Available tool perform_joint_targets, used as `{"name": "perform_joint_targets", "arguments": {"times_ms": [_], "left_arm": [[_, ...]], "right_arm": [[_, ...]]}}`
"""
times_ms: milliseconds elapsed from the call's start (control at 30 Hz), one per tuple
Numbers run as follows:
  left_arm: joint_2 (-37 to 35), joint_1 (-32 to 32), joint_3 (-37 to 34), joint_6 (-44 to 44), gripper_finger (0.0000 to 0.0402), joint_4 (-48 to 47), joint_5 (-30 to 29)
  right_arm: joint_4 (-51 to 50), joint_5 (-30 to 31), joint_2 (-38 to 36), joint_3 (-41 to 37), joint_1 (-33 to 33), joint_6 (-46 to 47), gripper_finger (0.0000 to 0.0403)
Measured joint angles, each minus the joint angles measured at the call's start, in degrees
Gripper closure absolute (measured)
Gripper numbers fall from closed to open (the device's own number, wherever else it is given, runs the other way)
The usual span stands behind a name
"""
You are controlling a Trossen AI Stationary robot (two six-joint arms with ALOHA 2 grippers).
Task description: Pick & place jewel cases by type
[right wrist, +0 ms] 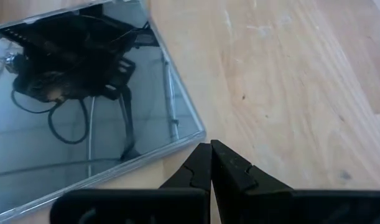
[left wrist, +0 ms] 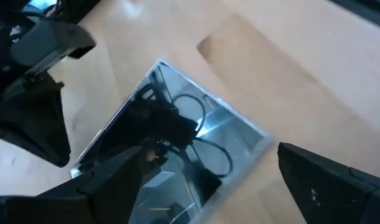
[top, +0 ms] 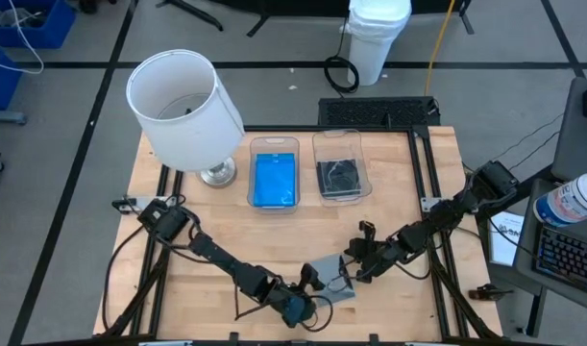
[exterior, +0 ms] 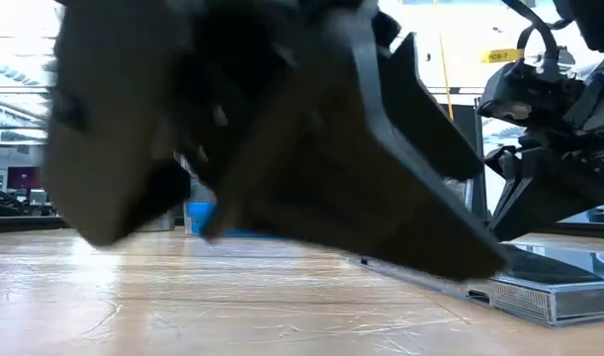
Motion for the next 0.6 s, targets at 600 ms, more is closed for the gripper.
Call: {"name": "perform_joint_targets", "arguments": {"times_ms": [600], "left_arm": [[0.5, 1.1, 0.0, -2.0, 0.0009, 1.0, 0.5]], "right_arm": [[-17.8, -12.4, -0.7, 8.3, 13.1, 16.8, 0.0403]]}}
